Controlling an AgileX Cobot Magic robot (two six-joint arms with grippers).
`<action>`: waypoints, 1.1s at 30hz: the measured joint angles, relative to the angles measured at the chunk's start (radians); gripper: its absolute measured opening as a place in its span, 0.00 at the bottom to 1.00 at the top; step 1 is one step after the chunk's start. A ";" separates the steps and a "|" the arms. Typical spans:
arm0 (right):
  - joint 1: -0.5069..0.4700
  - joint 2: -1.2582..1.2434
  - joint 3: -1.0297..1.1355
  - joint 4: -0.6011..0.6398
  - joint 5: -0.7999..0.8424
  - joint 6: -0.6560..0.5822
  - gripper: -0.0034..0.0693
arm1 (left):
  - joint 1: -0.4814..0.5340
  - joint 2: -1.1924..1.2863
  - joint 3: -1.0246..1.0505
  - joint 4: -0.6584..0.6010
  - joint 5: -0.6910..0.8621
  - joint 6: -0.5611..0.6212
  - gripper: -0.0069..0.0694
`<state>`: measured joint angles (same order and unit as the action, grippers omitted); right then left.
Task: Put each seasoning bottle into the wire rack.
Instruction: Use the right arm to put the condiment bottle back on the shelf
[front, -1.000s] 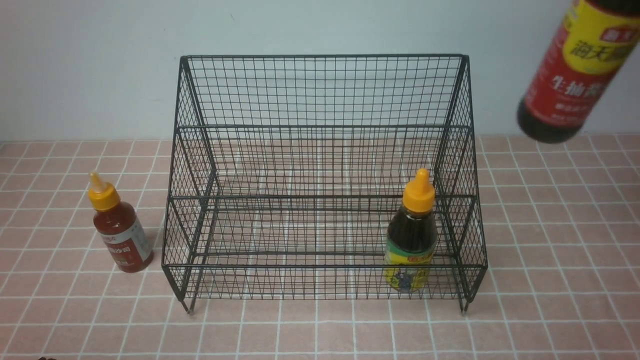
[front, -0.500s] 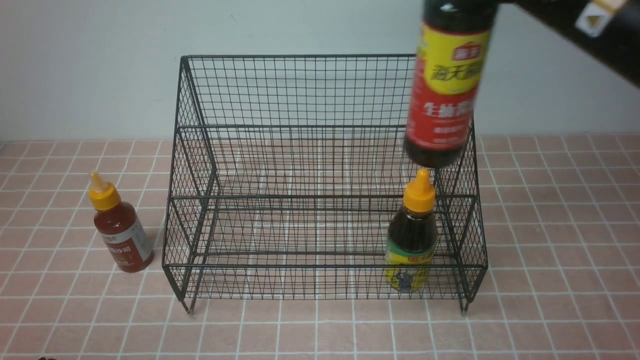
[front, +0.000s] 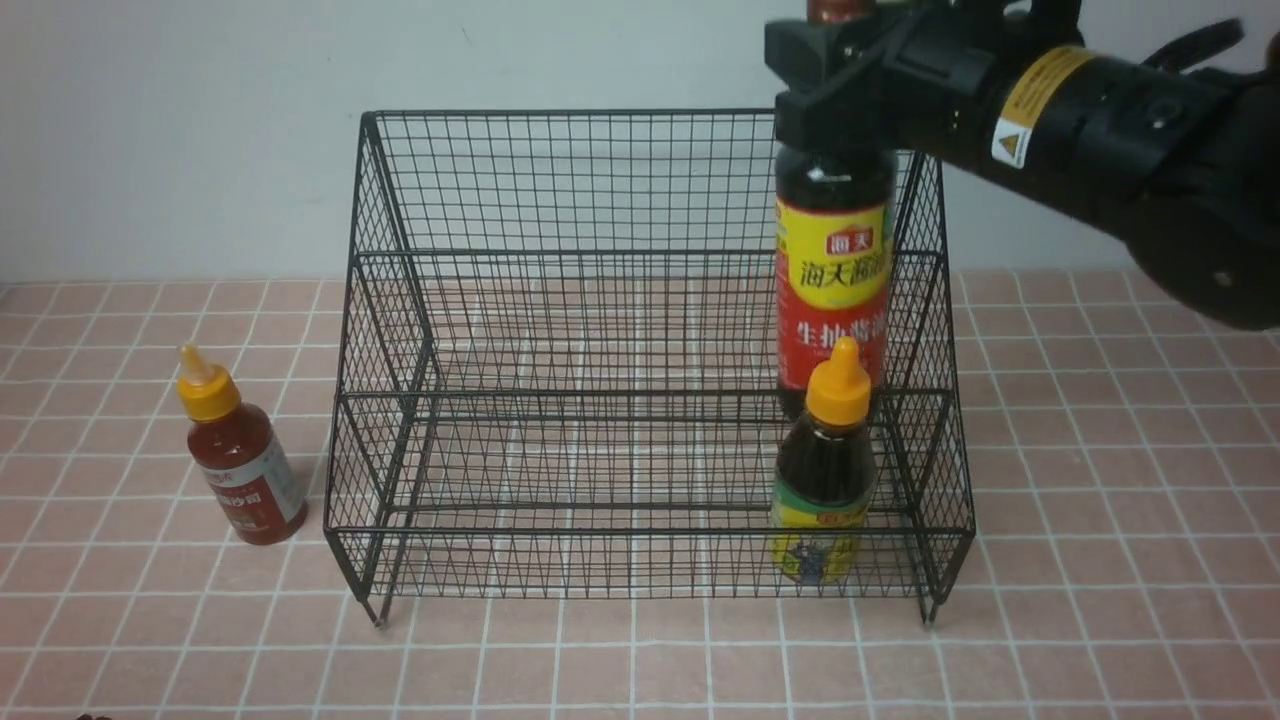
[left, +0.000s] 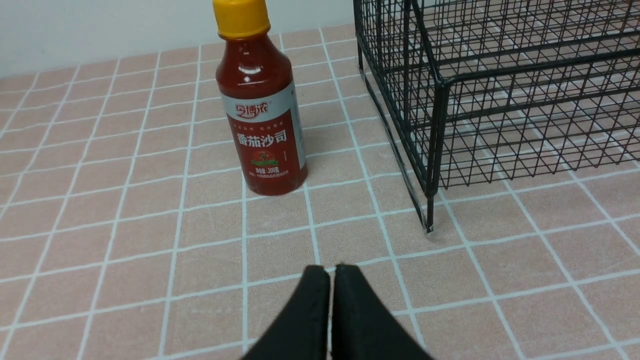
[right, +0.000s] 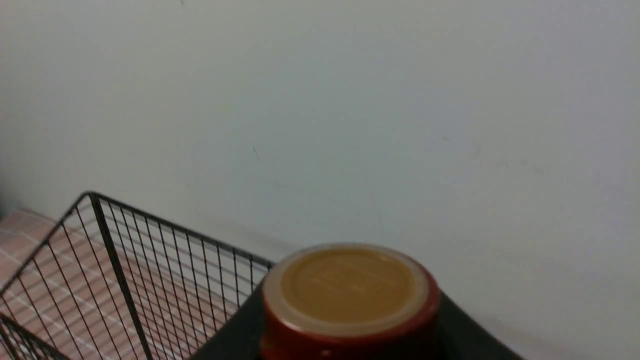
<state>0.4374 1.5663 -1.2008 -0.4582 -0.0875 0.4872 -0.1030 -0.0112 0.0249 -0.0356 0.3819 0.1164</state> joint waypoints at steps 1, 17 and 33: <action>0.001 0.002 0.000 0.008 0.031 0.000 0.42 | 0.000 0.000 0.000 0.000 0.000 0.000 0.08; 0.010 -0.003 -0.013 0.099 0.136 -0.001 0.42 | 0.000 0.000 0.000 0.000 0.000 0.000 0.08; 0.074 0.005 -0.011 0.107 0.357 -0.004 0.42 | 0.000 0.000 0.000 0.000 0.000 0.000 0.08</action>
<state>0.5109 1.5717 -1.2117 -0.3516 0.2695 0.4830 -0.1030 -0.0112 0.0249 -0.0356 0.3819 0.1164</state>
